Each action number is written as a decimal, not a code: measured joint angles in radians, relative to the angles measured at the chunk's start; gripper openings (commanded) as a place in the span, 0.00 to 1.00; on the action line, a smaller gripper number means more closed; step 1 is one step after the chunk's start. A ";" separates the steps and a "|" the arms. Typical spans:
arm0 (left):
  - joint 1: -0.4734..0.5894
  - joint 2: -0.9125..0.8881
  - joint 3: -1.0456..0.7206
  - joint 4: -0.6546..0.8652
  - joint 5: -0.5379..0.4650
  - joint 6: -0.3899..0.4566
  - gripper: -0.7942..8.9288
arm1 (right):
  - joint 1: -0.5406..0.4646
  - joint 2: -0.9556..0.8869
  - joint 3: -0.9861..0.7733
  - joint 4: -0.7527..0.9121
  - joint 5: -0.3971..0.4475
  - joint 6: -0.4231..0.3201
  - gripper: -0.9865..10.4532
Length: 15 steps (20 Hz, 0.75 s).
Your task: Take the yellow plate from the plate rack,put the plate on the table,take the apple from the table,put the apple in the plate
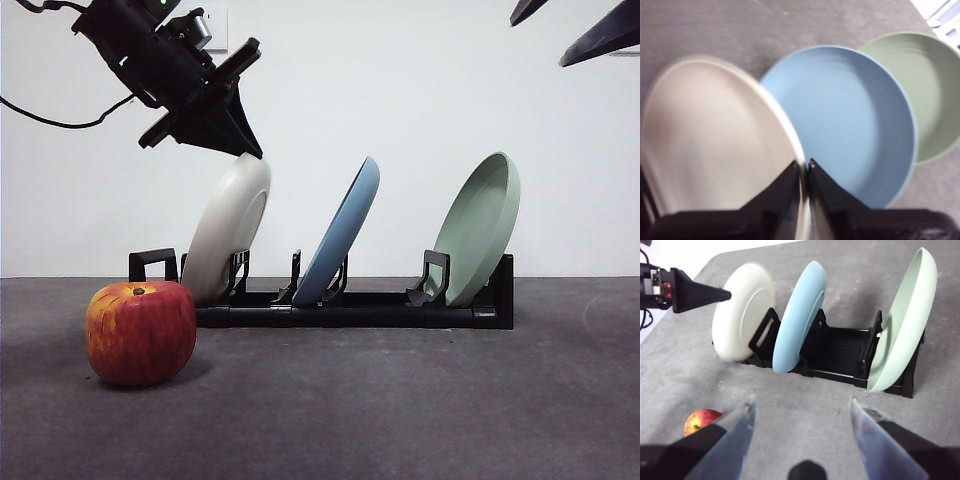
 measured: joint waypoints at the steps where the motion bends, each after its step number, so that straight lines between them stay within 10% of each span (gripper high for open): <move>1: -0.004 0.000 0.000 0.000 0.000 0.002 0.07 | 0.000 0.000 0.000 0.000 0.000 0.000 0.36; 15: -0.091 -0.371 0.021 -0.264 -0.012 0.069 0.07 | -0.002 0.000 0.000 0.046 0.079 0.000 0.36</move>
